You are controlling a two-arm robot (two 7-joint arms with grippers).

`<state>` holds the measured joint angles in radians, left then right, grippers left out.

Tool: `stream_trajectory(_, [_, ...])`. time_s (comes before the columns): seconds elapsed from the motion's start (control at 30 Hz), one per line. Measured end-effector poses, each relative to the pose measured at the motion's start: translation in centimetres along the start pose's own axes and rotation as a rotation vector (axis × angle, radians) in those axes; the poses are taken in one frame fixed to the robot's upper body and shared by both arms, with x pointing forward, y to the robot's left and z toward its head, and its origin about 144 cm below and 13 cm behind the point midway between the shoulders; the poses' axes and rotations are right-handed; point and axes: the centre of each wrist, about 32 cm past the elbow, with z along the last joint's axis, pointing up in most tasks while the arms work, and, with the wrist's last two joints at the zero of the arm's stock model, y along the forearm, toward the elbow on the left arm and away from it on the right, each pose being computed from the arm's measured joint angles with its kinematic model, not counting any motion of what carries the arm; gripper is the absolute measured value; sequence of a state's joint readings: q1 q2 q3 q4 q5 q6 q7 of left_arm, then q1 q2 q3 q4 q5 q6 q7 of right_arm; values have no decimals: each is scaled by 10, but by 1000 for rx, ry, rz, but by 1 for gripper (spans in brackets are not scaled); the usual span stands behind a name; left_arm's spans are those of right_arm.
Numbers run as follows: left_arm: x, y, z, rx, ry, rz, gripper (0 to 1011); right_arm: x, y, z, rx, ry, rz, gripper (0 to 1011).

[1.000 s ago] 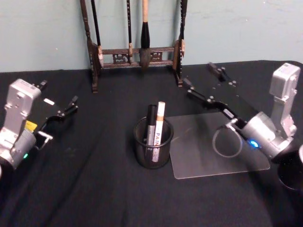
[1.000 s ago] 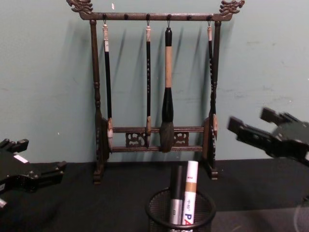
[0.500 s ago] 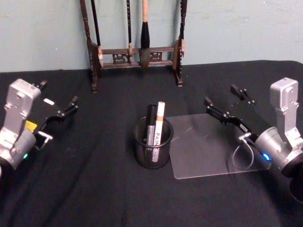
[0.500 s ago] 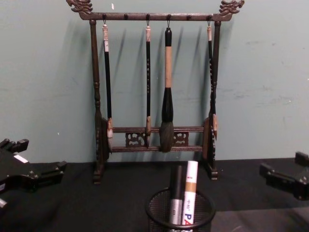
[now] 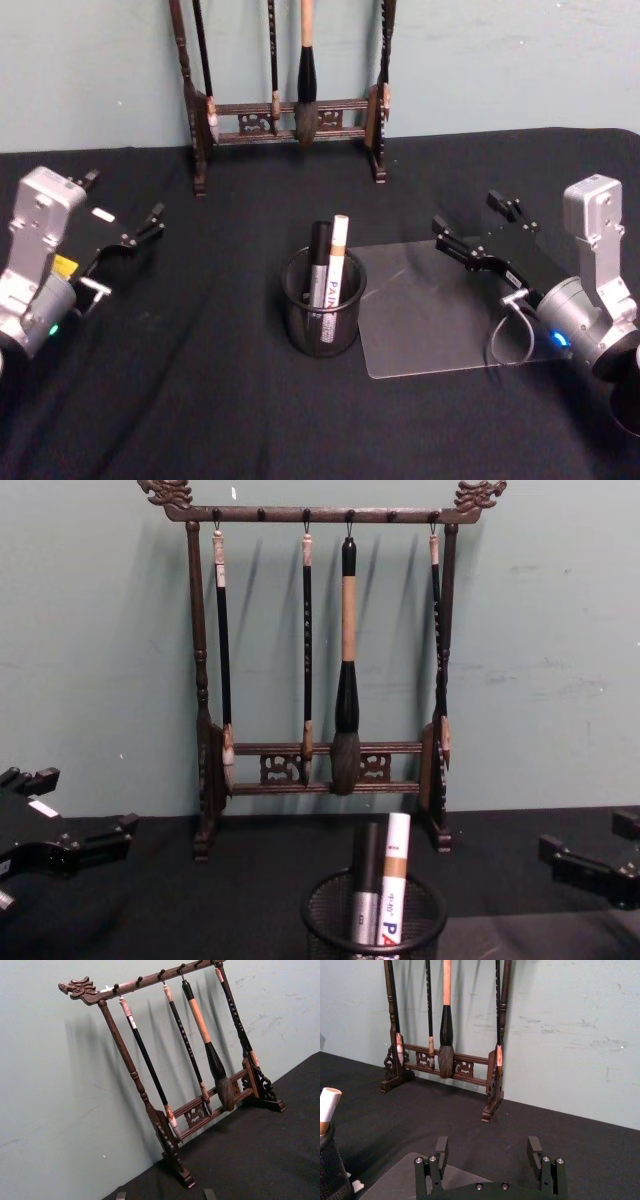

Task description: Pick up the water-based marker from the table and place it into the pen holder.

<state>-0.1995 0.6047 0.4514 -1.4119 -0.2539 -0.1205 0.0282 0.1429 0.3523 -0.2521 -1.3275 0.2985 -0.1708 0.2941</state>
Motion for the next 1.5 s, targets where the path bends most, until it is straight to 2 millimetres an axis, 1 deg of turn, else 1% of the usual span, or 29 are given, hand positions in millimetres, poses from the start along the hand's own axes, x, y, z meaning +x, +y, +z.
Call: stream_trajectory(1.5, [0, 0, 0, 0, 0, 0, 1001, 1, 0, 2, 6, 1, 0, 1002])
